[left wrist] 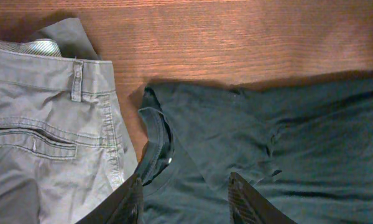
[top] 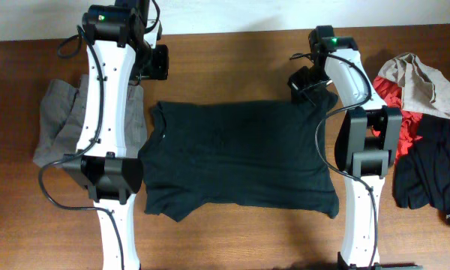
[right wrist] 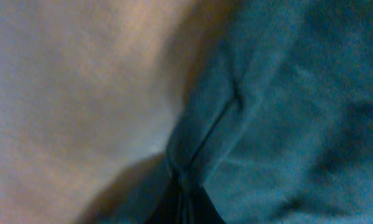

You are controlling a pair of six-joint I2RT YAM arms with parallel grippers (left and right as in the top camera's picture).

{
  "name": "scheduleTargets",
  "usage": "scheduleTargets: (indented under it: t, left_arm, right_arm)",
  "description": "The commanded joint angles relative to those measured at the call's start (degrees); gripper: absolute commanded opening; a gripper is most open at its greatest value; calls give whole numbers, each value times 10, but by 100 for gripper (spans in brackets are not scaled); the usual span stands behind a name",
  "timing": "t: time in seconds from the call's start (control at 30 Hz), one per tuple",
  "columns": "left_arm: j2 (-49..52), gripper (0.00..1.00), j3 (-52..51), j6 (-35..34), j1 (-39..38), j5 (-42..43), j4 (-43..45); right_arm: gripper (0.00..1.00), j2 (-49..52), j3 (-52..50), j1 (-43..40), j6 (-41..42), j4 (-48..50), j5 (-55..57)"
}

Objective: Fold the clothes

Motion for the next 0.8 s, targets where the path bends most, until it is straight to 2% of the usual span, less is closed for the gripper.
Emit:
scheduleTargets:
  t: [0.0,0.23,0.4,0.63,0.77]
  left_arm:
    - [1,44,2,-7,-1,-6,-3]
    - [1,44,2,-7,-1,-6,-2]
    - [1,44,2,-7,-1,-6,-2]
    - [1,45,2,-6,-1,-6,-2]
    - [1,45,1,32,-1,-6,6]
  right_arm:
    - [4,-1,11,-3,-45,-43,-2]
    - [4,-19,11,2,-114,-124,-1]
    - [4,-29,11,2,-125,-163,-1]
    - [4,-29,11,0,-154,-96,0]
    - [5,-29,11,-1,-197,-83,-14]
